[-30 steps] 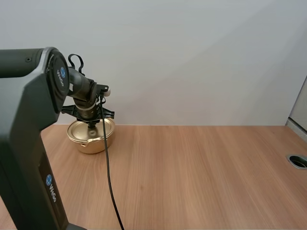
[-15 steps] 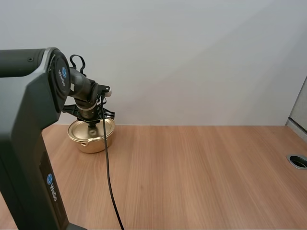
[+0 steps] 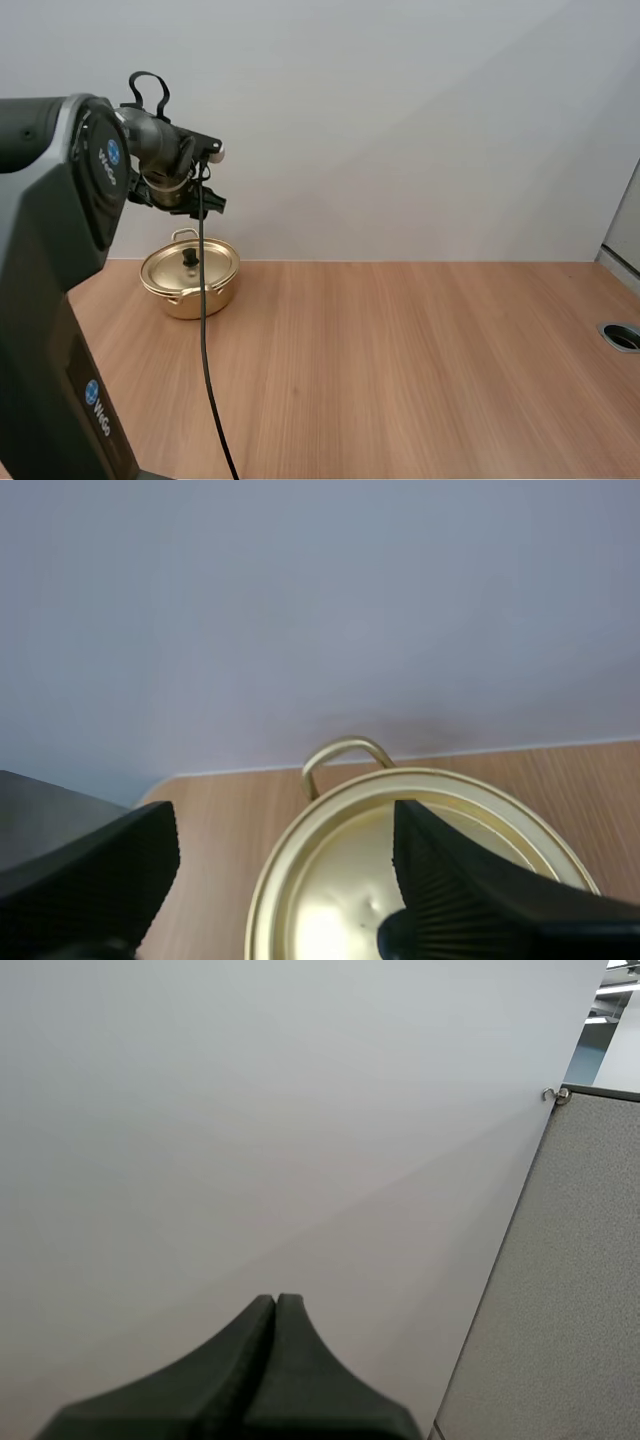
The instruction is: Open the pot, put the car inside, and close it
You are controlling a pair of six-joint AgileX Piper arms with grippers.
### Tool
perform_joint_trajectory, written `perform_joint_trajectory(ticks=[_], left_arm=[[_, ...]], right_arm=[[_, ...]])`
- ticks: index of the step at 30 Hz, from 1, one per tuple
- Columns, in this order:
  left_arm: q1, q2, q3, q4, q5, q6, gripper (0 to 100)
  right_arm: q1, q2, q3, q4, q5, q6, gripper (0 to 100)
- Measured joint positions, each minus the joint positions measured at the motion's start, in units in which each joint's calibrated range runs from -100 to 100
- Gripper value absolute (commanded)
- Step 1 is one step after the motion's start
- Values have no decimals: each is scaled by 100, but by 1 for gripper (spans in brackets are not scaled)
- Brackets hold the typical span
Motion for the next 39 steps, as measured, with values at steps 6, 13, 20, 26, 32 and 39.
perform_joint_trajectory(ticks=[6,13,20,26,32,39], left_arm=[[112,-432,-56,24,48,-377,0],[192,-1018,-56,172,-20,-592,0],[192,-1705,-56,172,-36,-581,0],[192,-2668,352,-183,-68,-581,0],[168,-3837,1503,-385,-1110,-581,0],[-156,-5152,2930,-385,-2765,-600,0]], right_arm=[[0,0,53,0,499,43,0],[0,0,902,373,616,54,0],[0,-12,2336,423,-833,645,0],[0,-12,3560,439,-2368,810,0],[0,18,4738,481,-3961,980,0],[0,18,6166,1031,-5775,1034,0]])
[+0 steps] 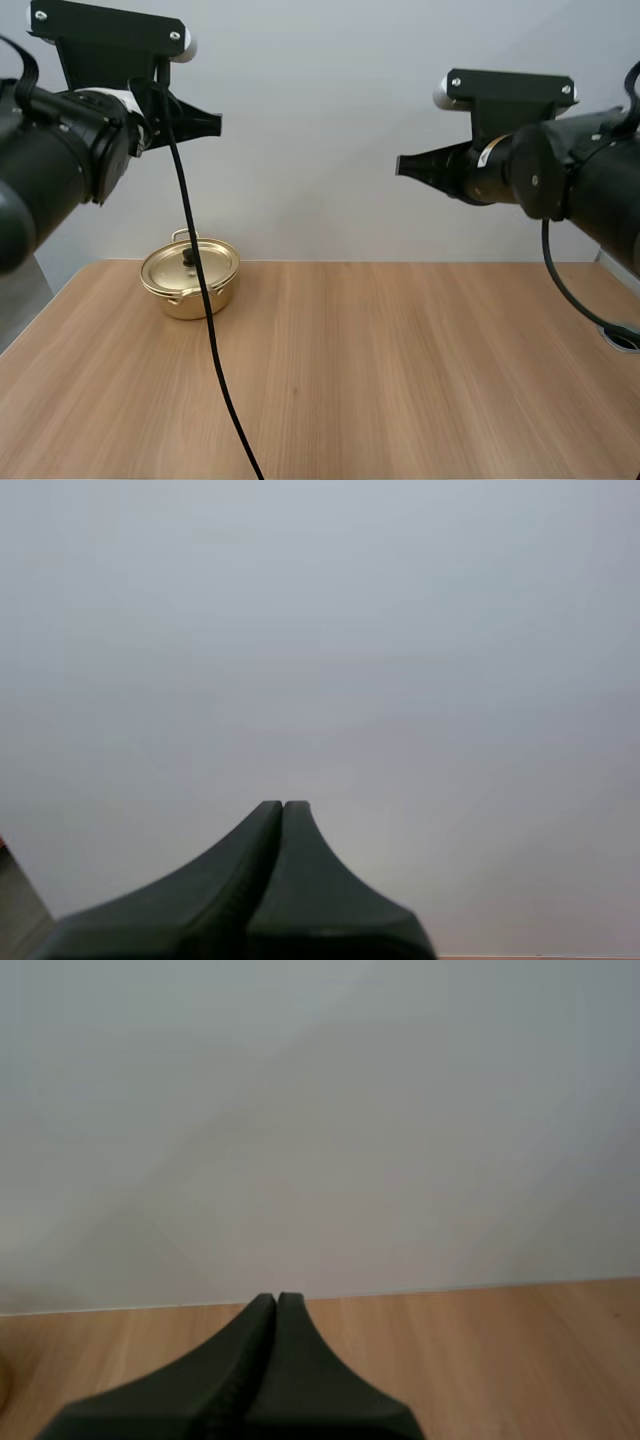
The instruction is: Open the pot, put the car inside, and close it
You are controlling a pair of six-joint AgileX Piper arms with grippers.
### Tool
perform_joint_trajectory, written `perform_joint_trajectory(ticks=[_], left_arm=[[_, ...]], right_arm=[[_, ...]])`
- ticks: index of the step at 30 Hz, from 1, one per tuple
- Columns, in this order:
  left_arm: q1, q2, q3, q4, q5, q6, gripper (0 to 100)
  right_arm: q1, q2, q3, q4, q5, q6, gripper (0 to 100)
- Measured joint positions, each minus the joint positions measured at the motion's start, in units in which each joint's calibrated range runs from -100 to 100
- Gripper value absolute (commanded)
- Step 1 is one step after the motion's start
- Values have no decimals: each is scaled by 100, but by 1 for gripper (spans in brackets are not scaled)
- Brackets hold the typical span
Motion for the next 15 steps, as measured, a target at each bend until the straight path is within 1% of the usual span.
perform_joint_trajectory(ticks=[4,10,11,12,13,15], left_arm=[[-167,-714,715,0,-204,0,0],[-221,-1110,1179,0,-204,-11,0],[-237,-1629,1514,0,-169,-21,0],[-237,-2314,2441,0,-30,-35,0],[-237,-2516,2649,0,-30,-80,0],[-237,-2915,3028,11,-46,-167,0]], right_arm=[[0,-210,754,323,-980,7,0],[0,-456,1173,341,-1342,7,0],[0,-708,1511,341,-1483,7,0],[0,-1386,2224,256,-1878,-27,0],[0,-1777,2647,41,-2225,-27,0],[0,-2125,3027,-206,-2546,-27,0]])
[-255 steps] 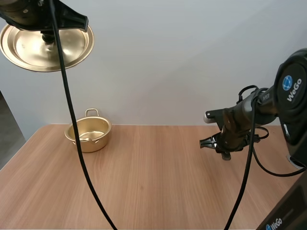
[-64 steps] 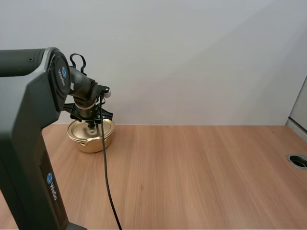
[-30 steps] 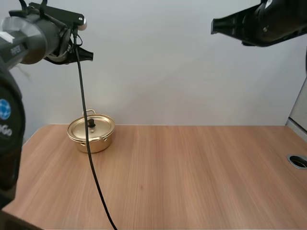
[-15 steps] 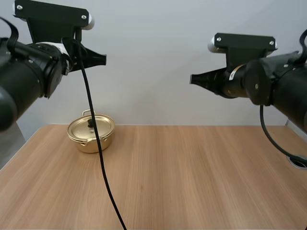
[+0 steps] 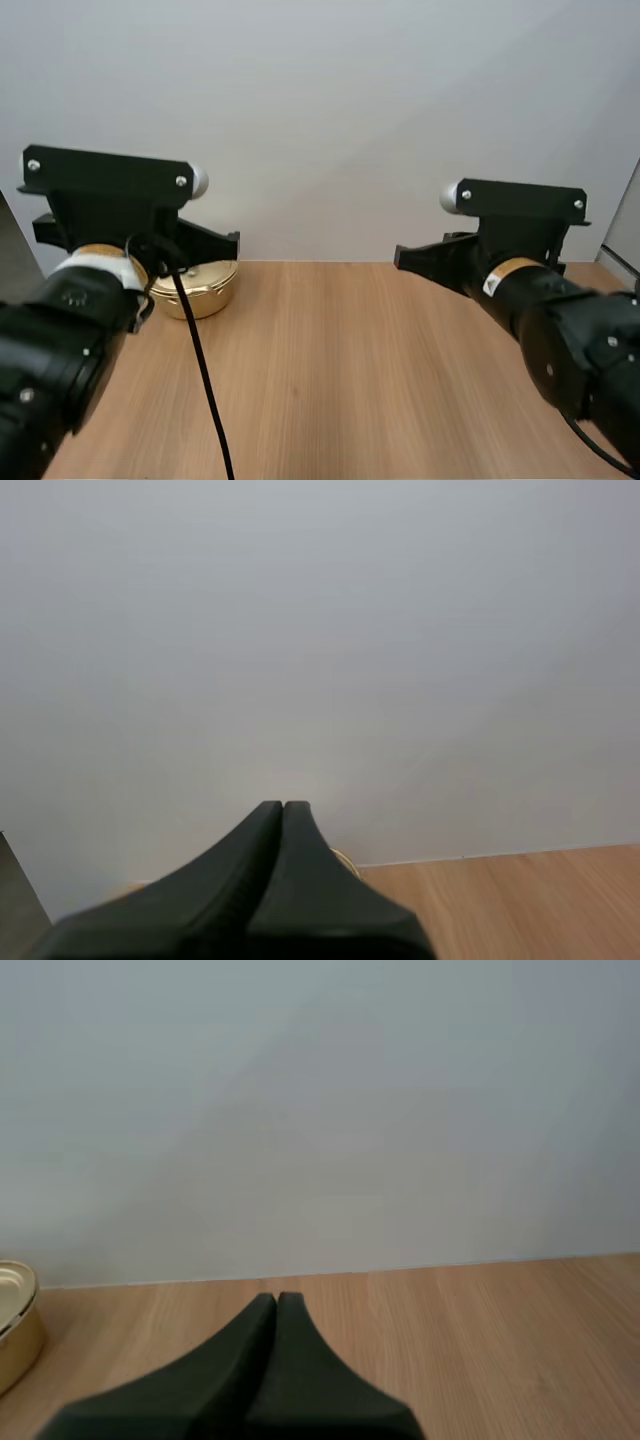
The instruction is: Open the pot, put the car inside, and close it
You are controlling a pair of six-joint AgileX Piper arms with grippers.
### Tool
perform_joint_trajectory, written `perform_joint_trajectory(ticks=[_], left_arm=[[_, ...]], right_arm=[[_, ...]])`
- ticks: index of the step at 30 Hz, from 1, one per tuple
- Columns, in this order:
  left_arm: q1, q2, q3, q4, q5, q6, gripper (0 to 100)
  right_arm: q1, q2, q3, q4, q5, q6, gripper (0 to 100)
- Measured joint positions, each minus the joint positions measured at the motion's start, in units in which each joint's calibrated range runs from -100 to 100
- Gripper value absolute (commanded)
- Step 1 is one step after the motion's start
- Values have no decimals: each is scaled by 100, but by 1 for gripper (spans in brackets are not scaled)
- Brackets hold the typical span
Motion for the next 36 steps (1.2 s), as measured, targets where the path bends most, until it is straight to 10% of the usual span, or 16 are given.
perform_joint_trajectory(ticks=[11,20,36], left_arm=[[0,-2054,2144,-602,896,71,0],[-10,-2407,2324,-1767,1855,1215,0],[-10,-2407,2324,-1780,1768,1302,0]], right_arm=[[-46,-1118,1991,-760,-775,0,0],[-233,-1933,2055,33,943,22,0],[-249,-2820,2055,388,2504,22,0]])
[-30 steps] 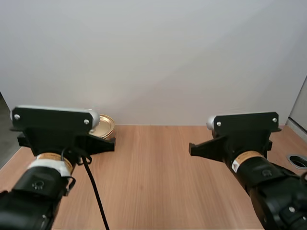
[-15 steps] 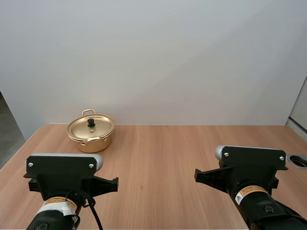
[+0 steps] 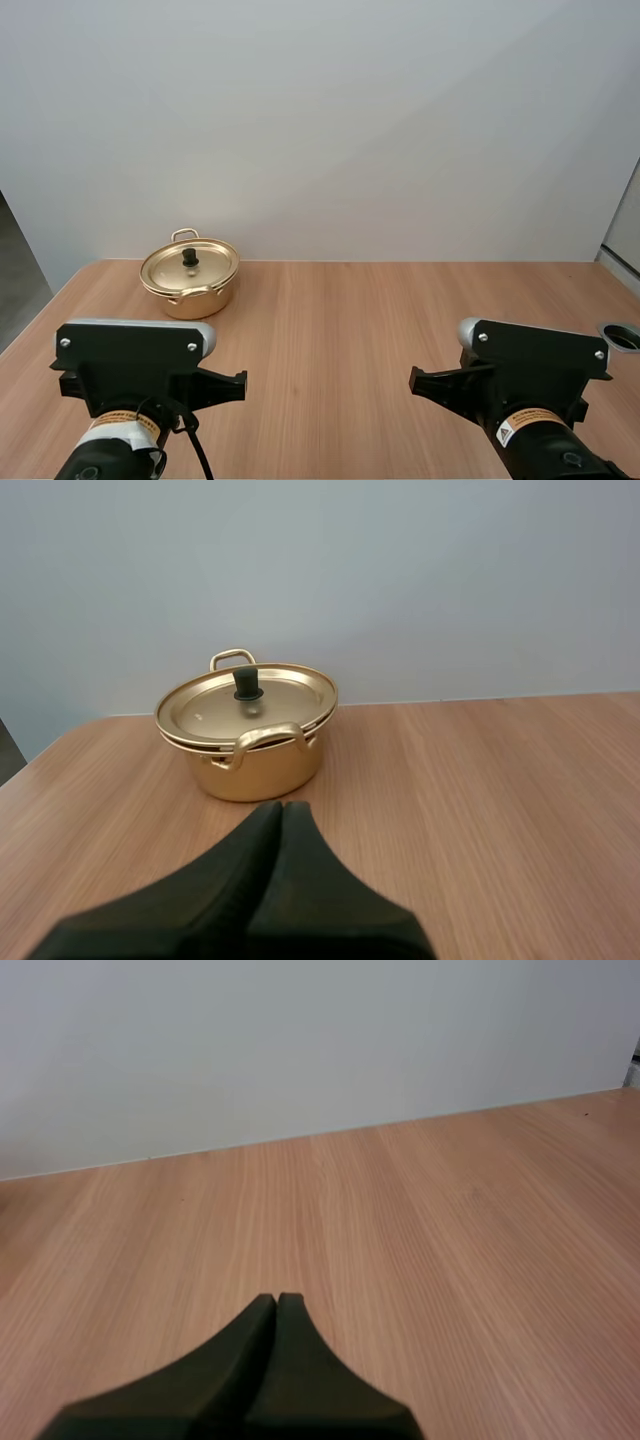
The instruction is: Open the pot, put the car inside, and close it
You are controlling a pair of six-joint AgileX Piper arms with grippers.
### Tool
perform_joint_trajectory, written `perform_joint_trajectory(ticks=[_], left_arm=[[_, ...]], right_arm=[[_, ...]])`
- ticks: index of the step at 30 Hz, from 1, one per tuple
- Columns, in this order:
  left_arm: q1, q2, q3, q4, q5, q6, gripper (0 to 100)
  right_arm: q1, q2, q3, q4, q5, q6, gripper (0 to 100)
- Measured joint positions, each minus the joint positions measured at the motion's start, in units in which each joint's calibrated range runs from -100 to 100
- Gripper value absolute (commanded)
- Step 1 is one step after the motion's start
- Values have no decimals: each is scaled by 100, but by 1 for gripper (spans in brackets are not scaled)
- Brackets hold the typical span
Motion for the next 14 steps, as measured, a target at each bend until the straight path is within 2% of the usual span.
perform_joint_trajectory(ticks=[14], left_arm=[[0,0,0,0,0,0,0]], right_arm=[[0,0,0,0,-17,0,0]])
